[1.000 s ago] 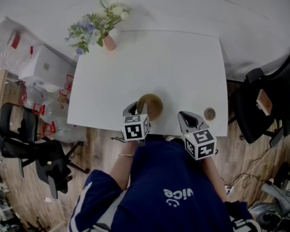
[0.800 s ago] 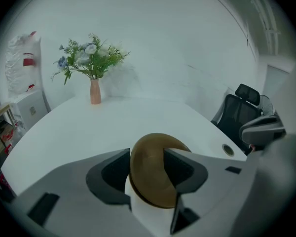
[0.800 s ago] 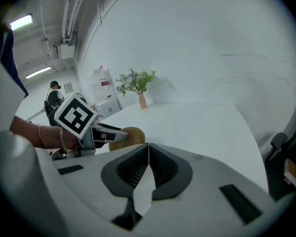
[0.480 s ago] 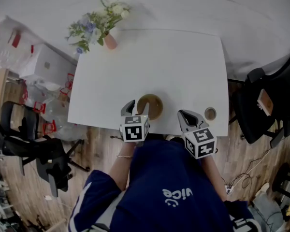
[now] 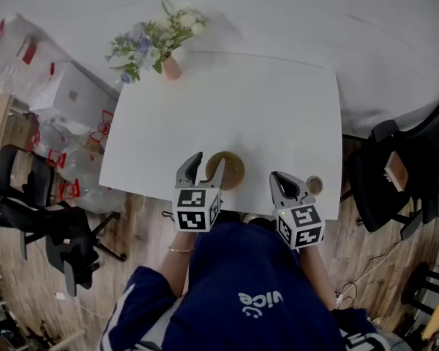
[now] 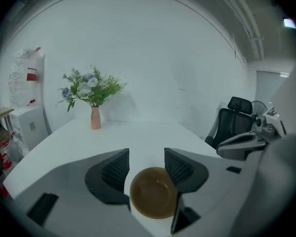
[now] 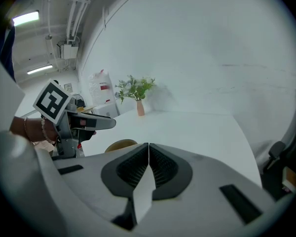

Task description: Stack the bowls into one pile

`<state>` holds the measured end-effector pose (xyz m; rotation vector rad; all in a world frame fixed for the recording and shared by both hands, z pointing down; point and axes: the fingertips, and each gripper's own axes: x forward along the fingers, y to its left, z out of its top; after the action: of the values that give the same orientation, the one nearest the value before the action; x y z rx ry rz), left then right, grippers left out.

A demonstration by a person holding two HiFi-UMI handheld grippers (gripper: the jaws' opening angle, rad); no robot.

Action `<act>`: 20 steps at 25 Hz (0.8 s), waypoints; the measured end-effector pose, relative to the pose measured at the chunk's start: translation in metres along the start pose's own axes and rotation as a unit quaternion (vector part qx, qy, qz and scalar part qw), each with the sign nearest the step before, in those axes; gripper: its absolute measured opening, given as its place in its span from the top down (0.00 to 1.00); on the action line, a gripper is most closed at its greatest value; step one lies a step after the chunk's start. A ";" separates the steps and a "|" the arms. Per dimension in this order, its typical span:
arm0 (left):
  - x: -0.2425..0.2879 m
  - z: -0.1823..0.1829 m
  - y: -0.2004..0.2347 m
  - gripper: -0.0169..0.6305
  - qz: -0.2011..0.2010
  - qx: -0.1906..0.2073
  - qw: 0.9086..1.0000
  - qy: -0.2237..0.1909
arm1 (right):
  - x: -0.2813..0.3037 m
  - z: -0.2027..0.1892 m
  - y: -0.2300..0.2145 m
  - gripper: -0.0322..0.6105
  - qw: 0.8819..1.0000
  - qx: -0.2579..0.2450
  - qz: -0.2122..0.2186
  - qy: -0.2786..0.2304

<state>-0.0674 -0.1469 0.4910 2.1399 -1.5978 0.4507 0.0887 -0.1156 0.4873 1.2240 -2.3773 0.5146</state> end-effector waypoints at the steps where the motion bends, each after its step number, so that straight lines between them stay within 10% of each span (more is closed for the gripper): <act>1: -0.003 0.005 -0.001 0.64 -0.001 0.006 1.000 -0.010 | 0.000 0.003 -0.002 0.91 1.000 -0.001 -0.005 -0.007; 20: -0.049 0.054 -0.027 0.64 -0.089 0.026 0.982 -0.167 | -0.008 0.044 -0.010 0.91 0.993 -0.033 -0.061 -0.095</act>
<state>-0.0553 -0.1281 0.4161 2.4737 -1.5535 0.0785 0.0925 -0.1373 0.4477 1.4342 -2.4316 0.2890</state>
